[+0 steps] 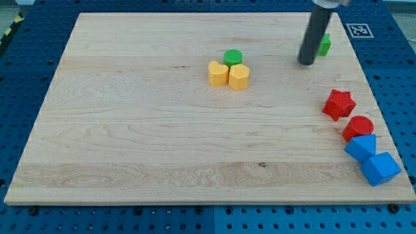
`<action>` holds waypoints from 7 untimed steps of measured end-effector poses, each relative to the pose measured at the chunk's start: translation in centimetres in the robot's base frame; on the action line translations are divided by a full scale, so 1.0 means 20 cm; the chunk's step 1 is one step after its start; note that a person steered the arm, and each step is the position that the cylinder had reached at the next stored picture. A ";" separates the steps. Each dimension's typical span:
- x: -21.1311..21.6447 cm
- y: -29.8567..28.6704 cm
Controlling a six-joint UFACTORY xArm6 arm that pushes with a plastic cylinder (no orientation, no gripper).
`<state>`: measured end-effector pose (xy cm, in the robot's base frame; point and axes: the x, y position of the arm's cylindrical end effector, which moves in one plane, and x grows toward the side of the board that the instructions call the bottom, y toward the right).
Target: Move the green star closer to the green circle
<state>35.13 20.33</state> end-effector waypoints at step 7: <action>-0.37 -0.25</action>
<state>27.77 15.26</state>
